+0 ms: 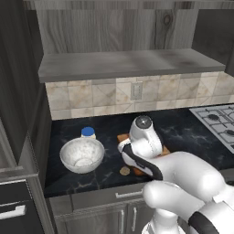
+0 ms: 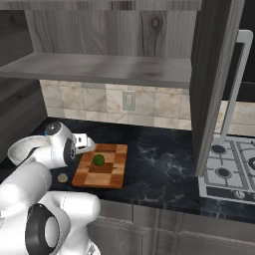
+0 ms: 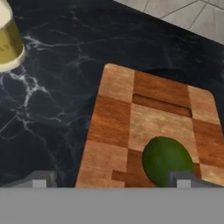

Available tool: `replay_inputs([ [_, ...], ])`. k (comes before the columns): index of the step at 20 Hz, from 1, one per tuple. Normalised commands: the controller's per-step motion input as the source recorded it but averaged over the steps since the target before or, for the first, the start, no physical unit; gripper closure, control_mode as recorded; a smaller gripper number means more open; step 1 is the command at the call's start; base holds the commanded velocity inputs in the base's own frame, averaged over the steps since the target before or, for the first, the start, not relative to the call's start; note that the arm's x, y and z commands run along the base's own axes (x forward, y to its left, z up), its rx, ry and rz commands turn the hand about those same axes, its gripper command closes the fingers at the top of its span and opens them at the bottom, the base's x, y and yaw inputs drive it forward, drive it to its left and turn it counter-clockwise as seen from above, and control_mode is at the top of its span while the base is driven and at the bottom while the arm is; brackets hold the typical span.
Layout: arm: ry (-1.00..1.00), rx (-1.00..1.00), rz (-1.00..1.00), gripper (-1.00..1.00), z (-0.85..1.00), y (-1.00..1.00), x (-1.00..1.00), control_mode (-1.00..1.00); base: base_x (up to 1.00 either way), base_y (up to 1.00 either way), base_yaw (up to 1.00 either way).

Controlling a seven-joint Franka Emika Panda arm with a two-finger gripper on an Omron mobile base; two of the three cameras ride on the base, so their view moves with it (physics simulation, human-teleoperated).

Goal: Open the cabinet. Place the bowl and condiment on the counter. Then place the lime and garlic on the cutting board.

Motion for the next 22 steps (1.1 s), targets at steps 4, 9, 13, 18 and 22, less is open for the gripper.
replay_inputs([
  [4, -0.02, 0.01, 0.00, -1.00, 0.00, 0.22, -0.24, -1.00, 0.00, 0.00, 0.00],
  [9, -0.02, 0.02, 0.00, -1.00, 0.00, 0.22, -0.26, -1.00, 0.00, 0.00, 0.00],
  [13, 0.00, 0.02, 0.01, -1.00, 0.00, 0.24, -0.33, -1.00, 0.00, 0.00, 0.00],
  [18, 0.00, 0.01, 0.01, -1.00, 0.00, 0.19, -0.36, -1.00, 0.00, 0.00, 0.00],
  [22, 0.00, 0.01, 0.02, -1.00, -0.04, 0.14, -0.38, -1.00, 0.00, 0.00, 0.00],
])
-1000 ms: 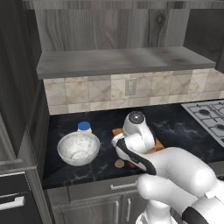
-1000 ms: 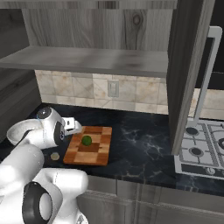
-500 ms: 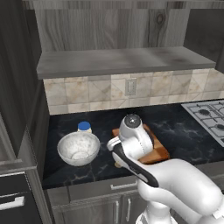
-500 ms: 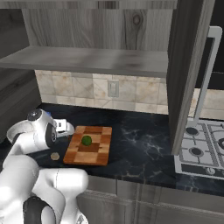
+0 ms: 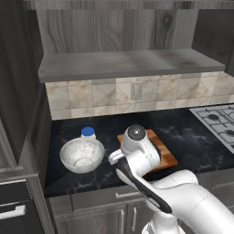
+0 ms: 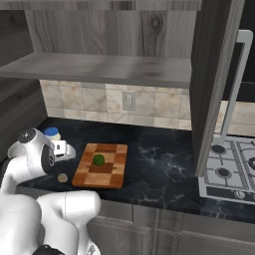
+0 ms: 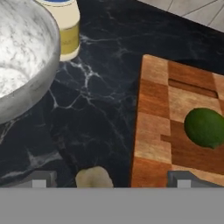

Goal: Open the cabinet. Place the bowl and condiment on the counter. Then place the lime and garlic on the cutting board.

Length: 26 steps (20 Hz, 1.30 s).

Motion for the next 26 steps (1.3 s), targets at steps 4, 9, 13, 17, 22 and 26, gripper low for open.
replay_inputs([
  [4, -0.03, 0.00, 0.02, -1.00, -0.01, 0.04, -0.20, -1.00, 0.00, 0.00, 0.00],
  [9, 0.01, 0.00, 0.00, -1.00, -0.04, 0.00, -0.01, -1.00, 0.00, 0.00, 0.00],
  [13, 0.05, 0.00, 0.00, -1.00, -0.27, 0.00, -0.04, -1.00, 0.00, 0.00, 0.00],
  [17, 0.05, 0.00, 0.00, -1.00, -0.34, 0.01, -0.02, -1.00, 0.00, 0.00, 0.00],
  [22, 0.02, 0.00, 0.00, -1.00, -0.34, 0.00, 0.00, -1.00, 0.00, 0.00, 0.00],
  [26, 0.00, 0.00, 0.00, -1.00, -0.34, -0.01, 0.00, -1.00, 0.00, 0.00, 0.00],
])
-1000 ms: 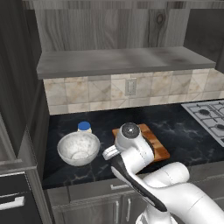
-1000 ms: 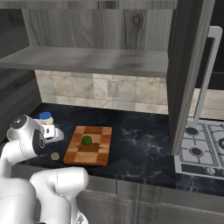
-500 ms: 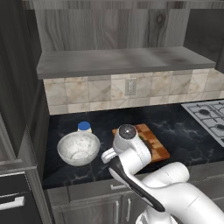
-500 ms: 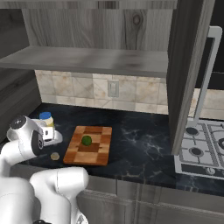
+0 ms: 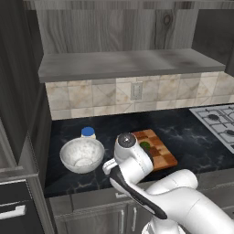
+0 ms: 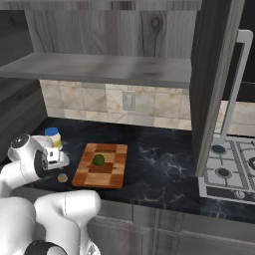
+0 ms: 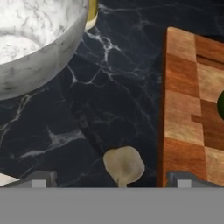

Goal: Open the cabinet. Place the bowl and condiment on the counter. Then place the lime and garlic on the cutting board.

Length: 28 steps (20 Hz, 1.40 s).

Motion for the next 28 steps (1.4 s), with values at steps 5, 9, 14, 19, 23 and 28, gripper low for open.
replay_inputs([
  [5, 0.00, -0.01, 0.00, -1.00, -0.31, -0.15, 0.00, -1.00, 0.00, 0.00, 0.00],
  [9, -0.01, 0.00, 0.00, -1.00, -0.30, -0.21, 0.00, -1.00, 0.00, 0.00, 0.00],
  [14, -0.03, 0.00, 0.00, -1.00, -0.26, -0.21, 0.00, -1.00, 0.00, 0.00, 0.00],
  [19, -0.06, 0.00, 0.00, -1.00, -0.30, -0.27, 0.00, -1.00, 0.00, 0.00, 0.00],
  [23, -0.08, 0.00, 0.00, -1.00, -0.39, -0.39, 0.00, -1.00, 0.00, 0.00, 0.00],
  [28, -0.08, 0.00, 0.00, -1.00, -0.41, -0.39, 0.00, -1.00, 0.00, 0.00, 0.00],
])
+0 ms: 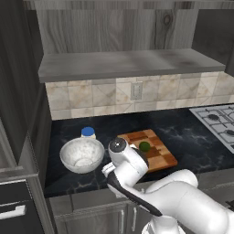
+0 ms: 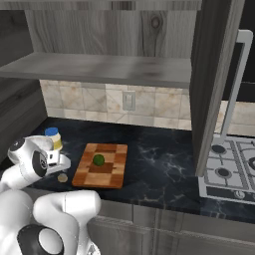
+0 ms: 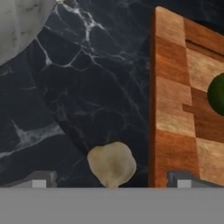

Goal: Open the cabinet. Place the bowl and condiment on the counter. Then place the lime and garlic on the cutting board.

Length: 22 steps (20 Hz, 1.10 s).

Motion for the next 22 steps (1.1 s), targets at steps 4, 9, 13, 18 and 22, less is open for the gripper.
replay_inputs([
  [4, -0.06, 0.00, 0.00, -1.00, -0.39, -0.38, 0.00, -1.00, 0.00, 0.00, 0.00],
  [9, -0.05, 0.02, 0.00, -1.00, -0.47, -0.38, 0.00, -1.00, 0.00, 0.00, 0.00],
  [13, -0.01, 0.04, 0.02, -1.00, -0.50, -0.37, 0.00, -1.00, 0.00, 0.00, 0.00],
  [18, -0.02, 0.05, 0.04, -1.00, -0.51, -0.39, 0.01, -1.00, 0.00, 0.00, 0.00],
  [22, -0.05, 0.04, 0.04, -1.00, -0.38, -0.31, 0.00, -1.00, 0.00, 0.00, 0.00],
])
